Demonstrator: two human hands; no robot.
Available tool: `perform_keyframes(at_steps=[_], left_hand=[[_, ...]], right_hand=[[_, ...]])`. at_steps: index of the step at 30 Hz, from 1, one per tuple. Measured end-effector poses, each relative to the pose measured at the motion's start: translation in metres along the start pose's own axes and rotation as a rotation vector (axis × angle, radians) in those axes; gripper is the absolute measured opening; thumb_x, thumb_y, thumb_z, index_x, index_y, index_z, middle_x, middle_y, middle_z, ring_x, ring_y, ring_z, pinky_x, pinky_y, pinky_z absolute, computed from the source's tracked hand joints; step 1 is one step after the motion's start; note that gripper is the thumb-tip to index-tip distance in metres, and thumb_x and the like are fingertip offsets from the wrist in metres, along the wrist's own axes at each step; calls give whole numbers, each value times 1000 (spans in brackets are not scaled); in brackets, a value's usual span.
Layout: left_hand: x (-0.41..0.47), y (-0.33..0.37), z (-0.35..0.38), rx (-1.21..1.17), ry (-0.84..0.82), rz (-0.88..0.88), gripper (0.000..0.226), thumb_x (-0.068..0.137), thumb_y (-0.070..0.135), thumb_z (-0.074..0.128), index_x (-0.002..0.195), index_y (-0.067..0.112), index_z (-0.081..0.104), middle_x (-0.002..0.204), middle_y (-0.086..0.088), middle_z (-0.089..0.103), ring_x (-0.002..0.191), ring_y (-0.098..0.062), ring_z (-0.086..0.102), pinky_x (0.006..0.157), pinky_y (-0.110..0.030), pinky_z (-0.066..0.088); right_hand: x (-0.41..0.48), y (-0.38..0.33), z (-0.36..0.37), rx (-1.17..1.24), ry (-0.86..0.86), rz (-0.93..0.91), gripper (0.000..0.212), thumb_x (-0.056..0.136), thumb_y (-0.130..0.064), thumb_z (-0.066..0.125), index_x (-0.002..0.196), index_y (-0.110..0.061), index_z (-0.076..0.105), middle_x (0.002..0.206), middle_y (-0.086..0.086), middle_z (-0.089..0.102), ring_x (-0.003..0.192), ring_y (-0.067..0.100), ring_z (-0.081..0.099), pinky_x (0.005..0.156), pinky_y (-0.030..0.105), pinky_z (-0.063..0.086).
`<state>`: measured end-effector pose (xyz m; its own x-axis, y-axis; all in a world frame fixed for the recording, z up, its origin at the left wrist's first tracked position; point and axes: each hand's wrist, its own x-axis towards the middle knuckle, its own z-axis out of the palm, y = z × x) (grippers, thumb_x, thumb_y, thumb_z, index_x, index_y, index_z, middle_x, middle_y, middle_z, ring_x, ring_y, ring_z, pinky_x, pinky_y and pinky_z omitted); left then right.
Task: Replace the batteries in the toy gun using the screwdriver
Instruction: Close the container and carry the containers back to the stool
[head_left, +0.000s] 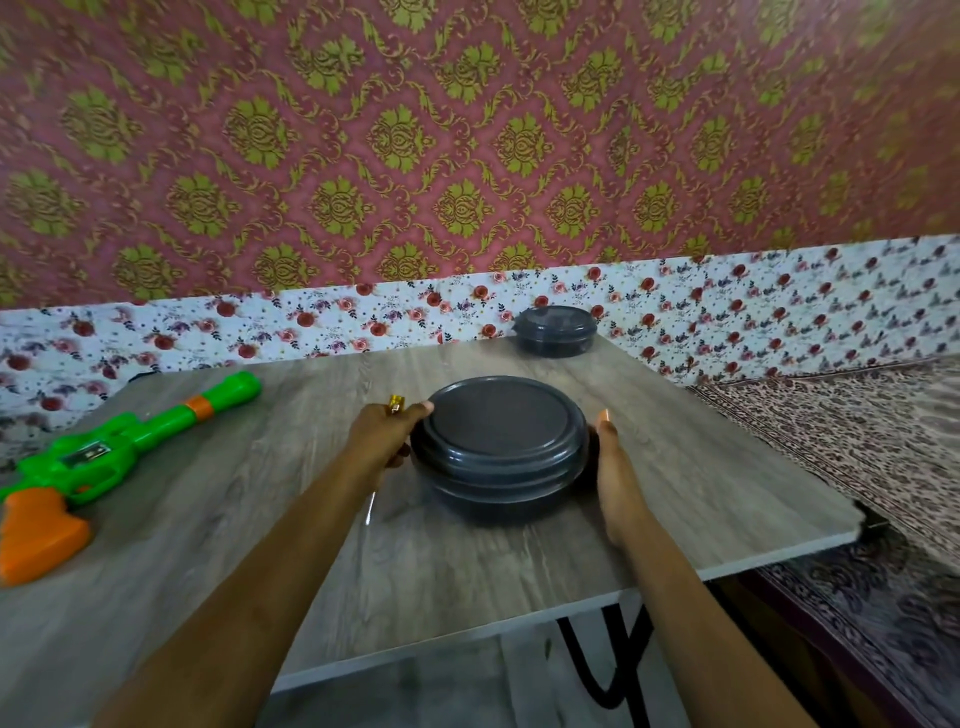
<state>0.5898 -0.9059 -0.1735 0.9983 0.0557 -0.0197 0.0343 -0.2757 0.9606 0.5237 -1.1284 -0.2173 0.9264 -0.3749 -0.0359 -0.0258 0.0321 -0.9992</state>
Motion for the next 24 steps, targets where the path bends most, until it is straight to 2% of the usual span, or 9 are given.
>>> perform_keyframes(at_steps=[2, 5, 8, 10, 12, 16, 18, 21, 24], left_hand=[[2, 0, 0, 31, -1, -5, 31, 86, 36, 64, 86, 7, 57, 84, -14, 59, 60, -19, 48, 51, -25, 39], [3, 0, -2, 38, -64, -38, 29, 86, 37, 64, 88, 10, 55, 85, -11, 57, 62, -17, 46, 51, -24, 36], [1, 1, -4, 43, -160, -99, 31, 86, 41, 63, 95, 12, 56, 86, -8, 56, 65, -16, 46, 50, -22, 35], [2, 1, -4, 39, -201, -156, 34, 84, 43, 64, 96, 13, 55, 83, -7, 52, 64, -15, 44, 49, -21, 34], [4, 0, -3, 6, -224, -214, 42, 81, 47, 66, 101, 12, 57, 84, -7, 50, 64, -14, 42, 48, -21, 35], [8, -7, 2, -58, -224, -270, 49, 77, 53, 68, 103, 12, 60, 98, -8, 59, 85, -20, 53, 64, -26, 45], [8, -10, 6, -117, -216, -279, 40, 79, 48, 68, 99, 13, 61, 105, -9, 63, 93, -22, 58, 70, -30, 52], [7, -11, 12, -172, -184, -287, 27, 84, 41, 65, 89, 15, 60, 88, -6, 62, 74, -18, 57, 56, -26, 49], [6, -10, 15, -191, -158, -276, 24, 85, 37, 64, 89, 15, 59, 81, -5, 61, 68, -17, 54, 53, -26, 45]], right_hand=[[3, 2, -4, 41, -11, 30, 105, 61, -91, 26, 134, -19, 50, 137, 6, 53, 127, 23, 48, 112, 45, 30], [8, 2, -7, 88, -31, 63, 107, 59, -92, 30, 132, -17, 51, 135, 6, 54, 126, 24, 48, 112, 47, 30], [7, -6, -5, 48, -68, 63, 83, 73, -79, 40, 129, -20, 55, 131, -4, 54, 122, 16, 48, 111, 39, 30], [11, -5, -4, 14, -68, 77, 72, 69, -70, 56, 121, -22, 59, 125, 0, 61, 116, 19, 54, 106, 40, 38], [14, -4, -4, 41, -70, 107, 53, 74, -54, 64, 113, -19, 63, 115, 3, 66, 107, 22, 60, 98, 39, 45], [21, -3, -7, 107, -78, 138, 36, 78, -39, 67, 107, -17, 65, 111, 3, 67, 103, 20, 61, 85, 33, 48], [24, -4, -7, 113, -76, 152, 35, 77, -36, 69, 104, -16, 66, 110, 4, 67, 104, 22, 61, 93, 37, 48], [27, -5, -5, 75, -47, 161, 30, 74, -35, 70, 96, -16, 66, 109, 6, 68, 104, 25, 61, 99, 42, 46], [26, -7, -2, 85, 8, 147, 19, 78, -28, 68, 90, -15, 64, 104, 9, 67, 100, 27, 61, 85, 36, 49]])
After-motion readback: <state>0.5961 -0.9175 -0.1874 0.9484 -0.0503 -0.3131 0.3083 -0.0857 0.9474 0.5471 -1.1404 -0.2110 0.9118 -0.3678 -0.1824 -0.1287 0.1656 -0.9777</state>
